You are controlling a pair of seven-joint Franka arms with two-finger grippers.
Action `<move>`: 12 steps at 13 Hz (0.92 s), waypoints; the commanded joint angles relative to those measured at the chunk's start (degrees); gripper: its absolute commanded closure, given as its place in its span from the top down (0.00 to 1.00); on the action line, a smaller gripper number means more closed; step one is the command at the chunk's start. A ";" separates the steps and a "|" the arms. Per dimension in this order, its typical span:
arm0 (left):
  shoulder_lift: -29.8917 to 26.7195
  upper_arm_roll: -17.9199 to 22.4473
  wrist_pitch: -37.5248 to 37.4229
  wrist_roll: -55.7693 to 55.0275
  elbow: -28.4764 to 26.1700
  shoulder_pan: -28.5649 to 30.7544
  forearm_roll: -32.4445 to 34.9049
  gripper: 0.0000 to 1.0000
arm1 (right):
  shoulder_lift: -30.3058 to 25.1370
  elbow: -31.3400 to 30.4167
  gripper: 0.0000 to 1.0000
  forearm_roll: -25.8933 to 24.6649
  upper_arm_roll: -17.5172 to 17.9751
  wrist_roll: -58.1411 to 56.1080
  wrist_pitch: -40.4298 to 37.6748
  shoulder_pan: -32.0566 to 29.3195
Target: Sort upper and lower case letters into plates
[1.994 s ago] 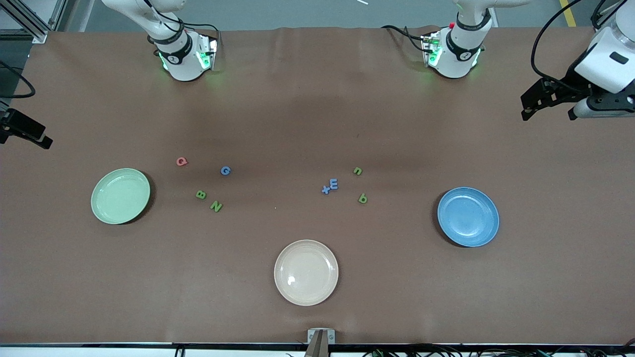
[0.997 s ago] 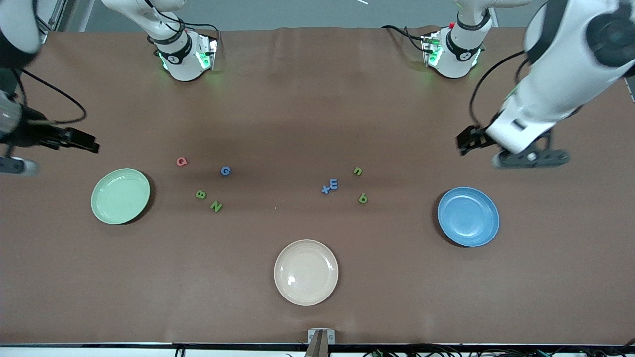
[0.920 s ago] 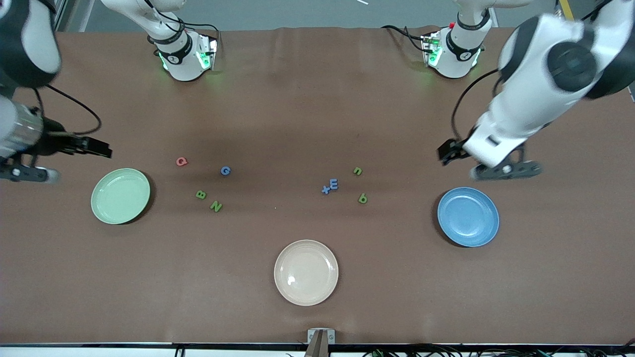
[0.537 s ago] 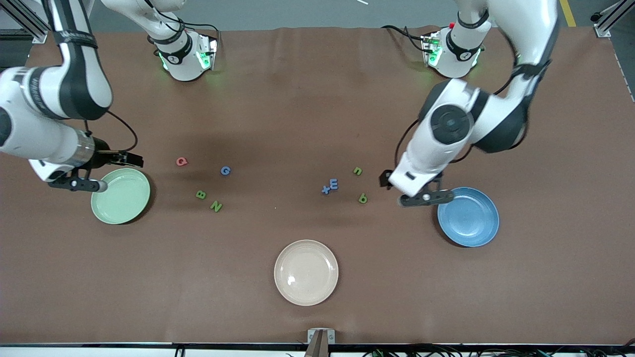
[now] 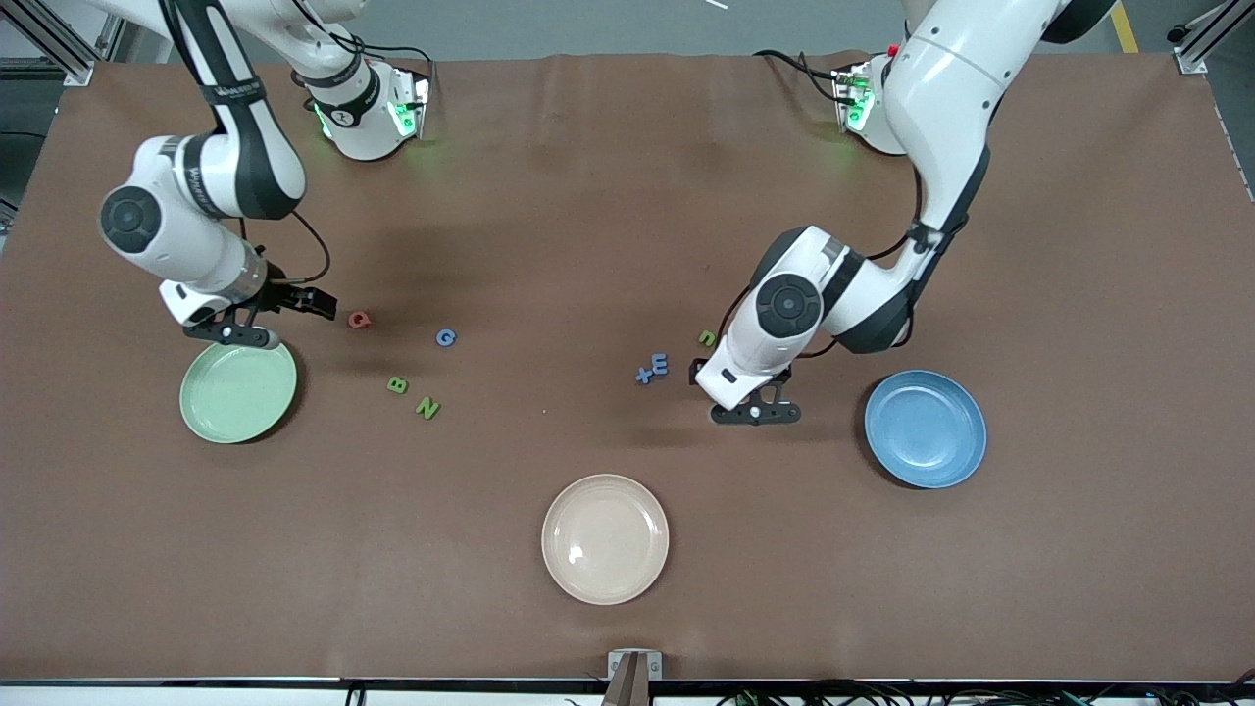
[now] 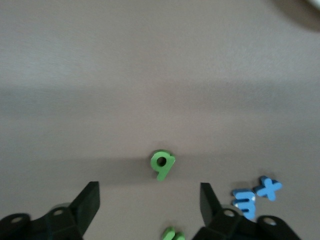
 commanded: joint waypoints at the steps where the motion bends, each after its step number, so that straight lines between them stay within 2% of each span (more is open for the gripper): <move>1: 2.89 0.51 3.83 -4.01 1.36 -0.83 2.86 0.75 | 0.65 -3.69 1.00 0.33 -0.04 2.11 6.48 2.04; 5: 5.18 0.60 6.22 -4.99 1.36 -1.01 4.62 0.65 | 7.77 -3.61 0.98 0.33 -0.12 3.00 14.30 2.93; 9: 5.36 0.60 6.22 -6.30 1.27 -1.01 4.62 0.55 | 10.94 -3.61 0.96 0.25 -0.12 2.91 15.98 2.94; 12: 5.36 0.60 6.05 -7.10 1.09 -1.10 4.62 0.52 | 11.56 -3.69 0.86 0.33 -0.12 3.08 15.20 2.94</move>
